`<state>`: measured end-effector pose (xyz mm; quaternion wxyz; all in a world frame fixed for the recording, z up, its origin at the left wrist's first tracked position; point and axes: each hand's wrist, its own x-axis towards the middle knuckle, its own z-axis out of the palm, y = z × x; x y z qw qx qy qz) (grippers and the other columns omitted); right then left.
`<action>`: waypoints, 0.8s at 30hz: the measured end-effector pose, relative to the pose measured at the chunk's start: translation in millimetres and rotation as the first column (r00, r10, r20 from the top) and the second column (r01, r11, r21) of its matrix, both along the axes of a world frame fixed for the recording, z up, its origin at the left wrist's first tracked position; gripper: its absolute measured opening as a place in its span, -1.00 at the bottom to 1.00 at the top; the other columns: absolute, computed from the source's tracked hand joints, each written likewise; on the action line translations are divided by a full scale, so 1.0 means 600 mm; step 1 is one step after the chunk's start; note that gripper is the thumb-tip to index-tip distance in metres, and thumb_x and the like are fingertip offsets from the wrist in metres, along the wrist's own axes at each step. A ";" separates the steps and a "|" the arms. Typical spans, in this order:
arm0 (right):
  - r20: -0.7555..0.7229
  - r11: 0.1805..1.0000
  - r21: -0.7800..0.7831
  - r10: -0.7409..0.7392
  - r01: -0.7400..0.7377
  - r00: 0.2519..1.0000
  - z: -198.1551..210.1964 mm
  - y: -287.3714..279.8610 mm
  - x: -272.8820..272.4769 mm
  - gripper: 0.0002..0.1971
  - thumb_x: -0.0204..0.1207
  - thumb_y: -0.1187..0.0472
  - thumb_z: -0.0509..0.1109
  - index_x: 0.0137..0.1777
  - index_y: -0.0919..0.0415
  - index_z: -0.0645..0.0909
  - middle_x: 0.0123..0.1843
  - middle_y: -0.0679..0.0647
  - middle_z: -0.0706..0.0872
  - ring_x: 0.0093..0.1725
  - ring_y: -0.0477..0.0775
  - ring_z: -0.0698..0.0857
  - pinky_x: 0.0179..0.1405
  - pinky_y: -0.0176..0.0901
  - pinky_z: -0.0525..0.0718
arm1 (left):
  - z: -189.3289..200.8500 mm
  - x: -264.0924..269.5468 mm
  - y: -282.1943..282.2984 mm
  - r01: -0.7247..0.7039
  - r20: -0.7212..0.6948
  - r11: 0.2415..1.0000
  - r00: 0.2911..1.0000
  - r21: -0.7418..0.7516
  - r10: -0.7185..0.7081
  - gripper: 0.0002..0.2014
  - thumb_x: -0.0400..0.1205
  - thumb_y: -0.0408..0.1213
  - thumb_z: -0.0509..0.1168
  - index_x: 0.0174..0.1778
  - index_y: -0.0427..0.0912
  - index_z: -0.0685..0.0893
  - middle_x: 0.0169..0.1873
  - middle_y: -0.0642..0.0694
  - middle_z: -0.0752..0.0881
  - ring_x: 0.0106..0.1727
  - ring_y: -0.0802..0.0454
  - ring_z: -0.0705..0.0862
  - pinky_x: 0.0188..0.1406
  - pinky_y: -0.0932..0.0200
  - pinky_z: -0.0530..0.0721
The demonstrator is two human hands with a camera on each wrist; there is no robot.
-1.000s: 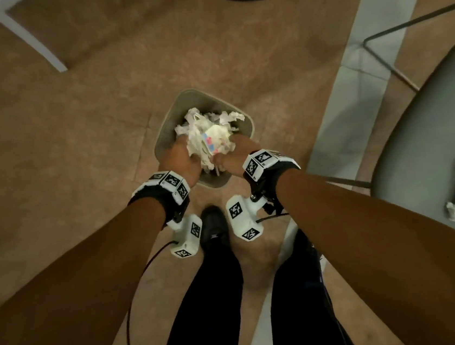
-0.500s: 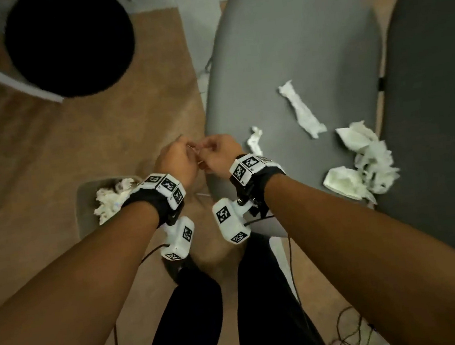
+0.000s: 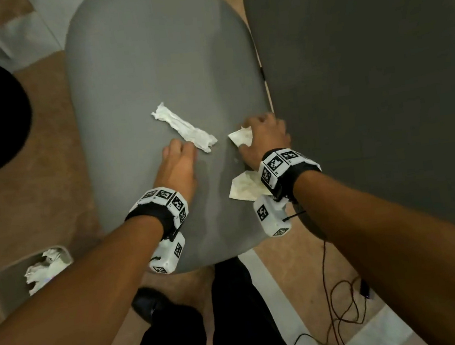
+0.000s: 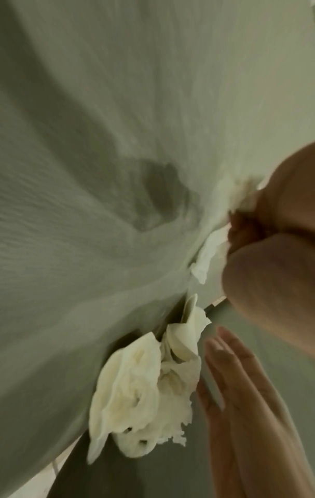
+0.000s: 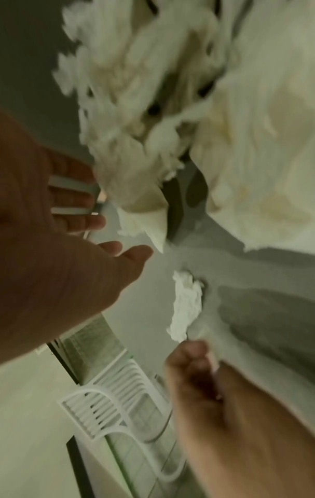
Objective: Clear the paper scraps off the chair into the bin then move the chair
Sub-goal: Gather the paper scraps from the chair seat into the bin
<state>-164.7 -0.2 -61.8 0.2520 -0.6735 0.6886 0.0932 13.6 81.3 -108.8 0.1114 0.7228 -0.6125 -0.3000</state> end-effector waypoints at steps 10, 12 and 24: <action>0.026 0.982 0.182 0.044 -0.048 0.999 -0.044 -0.027 -0.053 -0.07 0.37 0.26 0.57 0.65 -0.14 0.15 0.66 0.16 0.16 0.51 0.39 0.42 0.37 0.13 0.60 | -0.018 0.022 -0.075 0.255 0.313 0.961 0.909 0.109 -0.277 -0.69 0.59 -0.48 0.20 0.22 -0.17 0.62 0.13 -0.22 0.65 0.18 -0.29 0.49 0.14 -0.10 0.40; 0.040 0.976 0.214 0.044 -0.051 0.998 -0.055 -0.030 -0.061 -0.10 0.39 0.28 0.56 0.66 -0.12 0.18 0.61 0.21 0.22 0.43 0.39 0.53 0.36 0.07 0.62 | -0.009 0.016 -0.060 0.298 0.239 0.945 0.916 0.136 -0.323 -0.74 0.62 -0.49 0.16 0.18 -0.21 0.60 0.02 -0.25 0.67 0.13 -0.27 0.53 0.14 -0.08 0.45; 0.170 0.979 0.186 -0.112 0.080 0.979 -0.079 -0.043 -0.051 -0.36 0.43 0.06 0.54 0.50 0.03 0.42 0.42 0.28 0.41 0.17 0.32 0.69 0.05 -0.30 0.45 | 0.006 -0.109 -0.002 0.515 0.126 0.856 0.847 0.042 -0.516 -0.27 0.27 0.48 0.23 0.10 -0.06 0.47 0.04 -0.02 0.43 -0.02 0.03 0.32 0.05 0.04 0.45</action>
